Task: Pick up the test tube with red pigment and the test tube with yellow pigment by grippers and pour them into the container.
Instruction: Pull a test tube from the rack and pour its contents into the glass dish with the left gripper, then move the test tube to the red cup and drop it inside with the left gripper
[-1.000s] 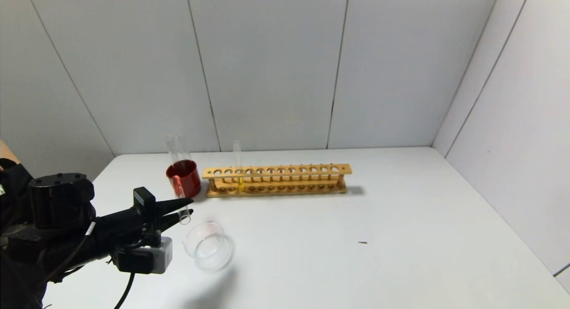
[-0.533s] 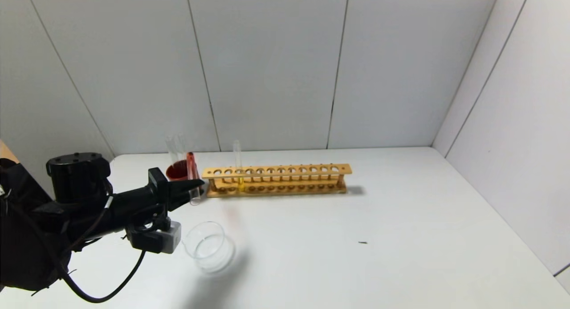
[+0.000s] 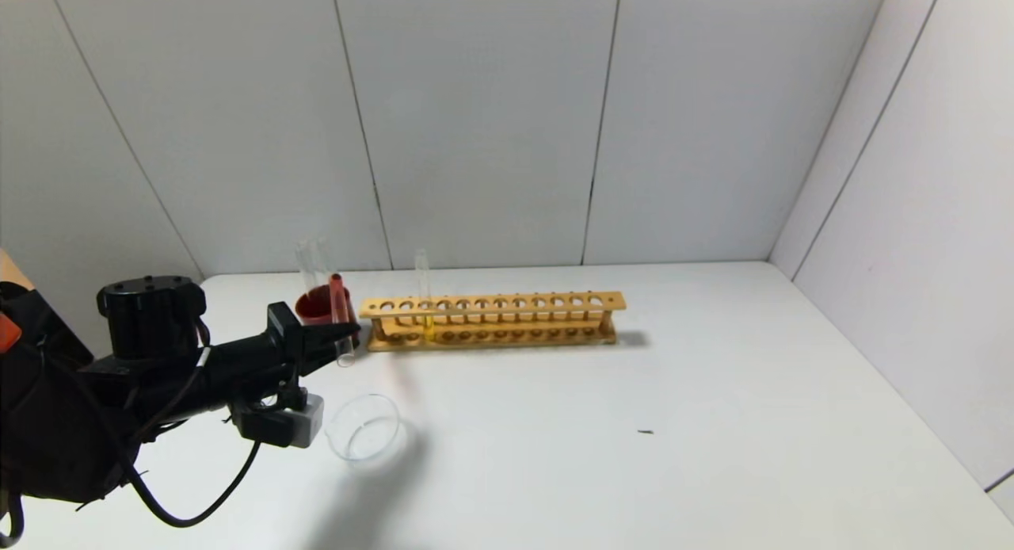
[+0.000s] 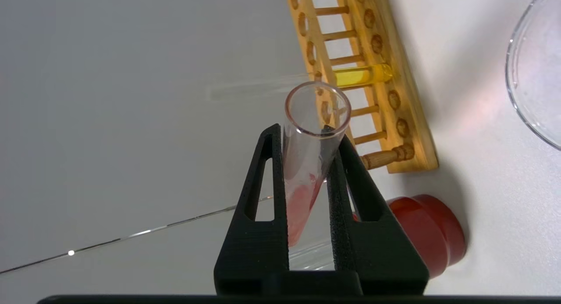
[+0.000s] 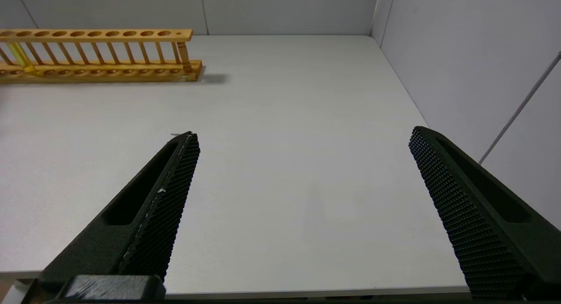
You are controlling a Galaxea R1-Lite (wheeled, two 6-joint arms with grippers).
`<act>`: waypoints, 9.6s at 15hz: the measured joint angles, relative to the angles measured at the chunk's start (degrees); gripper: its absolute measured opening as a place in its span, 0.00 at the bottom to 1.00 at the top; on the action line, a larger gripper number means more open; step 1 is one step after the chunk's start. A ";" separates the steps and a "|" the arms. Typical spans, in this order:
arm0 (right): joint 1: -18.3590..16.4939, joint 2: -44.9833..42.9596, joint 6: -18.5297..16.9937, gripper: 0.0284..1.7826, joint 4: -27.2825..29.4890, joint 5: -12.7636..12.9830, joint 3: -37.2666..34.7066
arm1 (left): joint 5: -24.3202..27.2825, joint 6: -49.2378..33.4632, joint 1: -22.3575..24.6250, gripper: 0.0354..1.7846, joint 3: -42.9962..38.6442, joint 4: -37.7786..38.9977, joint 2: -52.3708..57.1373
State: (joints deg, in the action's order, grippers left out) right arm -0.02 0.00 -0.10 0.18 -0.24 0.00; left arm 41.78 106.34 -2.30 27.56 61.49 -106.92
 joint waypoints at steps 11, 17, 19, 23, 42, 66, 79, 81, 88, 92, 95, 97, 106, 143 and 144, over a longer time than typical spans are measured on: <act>0.02 0.00 0.00 0.98 0.00 0.00 0.00 | -0.22 7.86 0.07 0.16 -0.80 0.02 -1.18; 0.02 0.00 0.00 0.98 0.00 0.00 0.00 | -0.24 9.16 0.99 0.16 -2.24 0.02 -0.62; 0.02 0.00 0.02 0.98 0.00 0.00 0.00 | -0.35 9.86 1.21 0.16 -2.32 0.02 -0.73; 0.02 0.00 0.02 0.98 0.00 0.02 0.00 | -0.44 10.03 2.46 0.16 -2.21 0.06 -1.43; 0.02 0.00 0.02 0.98 0.00 0.02 0.00 | -0.60 19.57 1.07 0.16 -1.63 0.17 -0.85; 0.02 0.00 0.00 0.98 -0.02 0.00 0.00 | -14.41 8.85 1.27 0.16 -10.84 6.18 4.22; 0.02 0.00 0.00 0.98 0.00 0.02 0.00 | -58.55 -72.78 -6.67 0.16 -5.79 15.08 17.32; 0.02 0.00 0.02 0.98 0.00 0.02 0.00 | -55.36 -83.54 -7.03 0.16 -3.23 14.69 16.15; 0.02 0.00 0.02 0.98 0.00 0.00 0.00 | -43.64 -97.31 -5.74 0.16 5.49 14.92 6.44; 0.02 0.00 0.00 0.98 0.00 0.02 0.00 | -43.23 -97.50 -4.56 0.16 9.36 15.02 0.48; 0.02 0.00 0.00 0.98 0.00 0.00 0.00 | -42.59 -97.52 -4.39 0.16 10.53 16.37 -3.27; 0.02 0.00 0.00 0.98 -0.02 0.00 0.00 | -42.46 -97.55 -4.36 0.16 10.64 18.05 -5.25; 0.02 0.00 0.00 0.98 -0.02 0.00 0.00 | -42.24 -98.02 -3.84 0.16 10.36 24.37 -12.86; 0.02 0.00 -0.01 0.98 0.00 0.00 0.00 | -38.97 -97.96 -2.23 0.31 10.78 25.38 -16.31; 0.02 0.00 0.00 0.98 0.00 0.02 0.00 | -38.94 -97.94 -2.18 0.39 10.85 25.28 -16.31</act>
State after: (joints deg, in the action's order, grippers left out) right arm 0.00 0.00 -0.10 0.18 -0.22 0.00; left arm 2.84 8.40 -4.49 38.41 86.77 -123.23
